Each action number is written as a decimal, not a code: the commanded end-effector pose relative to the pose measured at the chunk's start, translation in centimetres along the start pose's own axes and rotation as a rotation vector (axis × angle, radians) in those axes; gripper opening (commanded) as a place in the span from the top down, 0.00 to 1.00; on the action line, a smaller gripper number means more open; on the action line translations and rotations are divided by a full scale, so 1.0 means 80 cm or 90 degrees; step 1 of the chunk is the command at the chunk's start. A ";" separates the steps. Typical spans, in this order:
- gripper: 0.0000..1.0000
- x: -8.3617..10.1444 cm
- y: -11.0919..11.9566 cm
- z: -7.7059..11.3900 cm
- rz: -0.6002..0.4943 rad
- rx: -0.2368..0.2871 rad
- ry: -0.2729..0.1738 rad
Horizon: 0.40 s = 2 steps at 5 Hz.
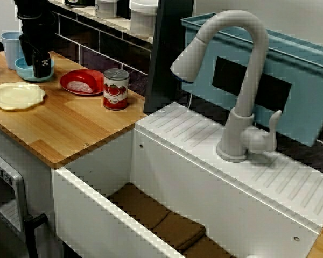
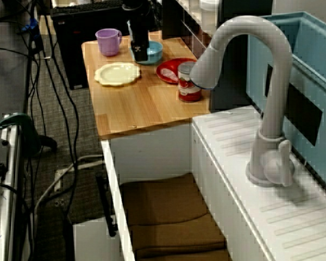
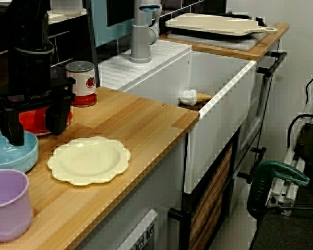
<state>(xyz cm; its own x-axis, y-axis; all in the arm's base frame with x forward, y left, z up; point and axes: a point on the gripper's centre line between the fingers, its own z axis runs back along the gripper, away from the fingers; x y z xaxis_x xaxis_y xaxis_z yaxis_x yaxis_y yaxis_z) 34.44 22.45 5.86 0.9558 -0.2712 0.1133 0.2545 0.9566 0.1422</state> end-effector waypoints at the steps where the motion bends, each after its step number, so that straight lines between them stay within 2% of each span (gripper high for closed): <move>1: 1.00 0.004 0.003 0.018 0.009 0.033 -0.016; 2: 0.00 0.003 0.001 0.013 0.016 0.041 -0.001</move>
<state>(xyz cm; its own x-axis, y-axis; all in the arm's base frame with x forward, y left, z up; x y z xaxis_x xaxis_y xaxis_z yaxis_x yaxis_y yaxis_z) 34.13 22.59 5.20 0.9642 -0.2470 0.0961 0.2285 0.9585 0.1705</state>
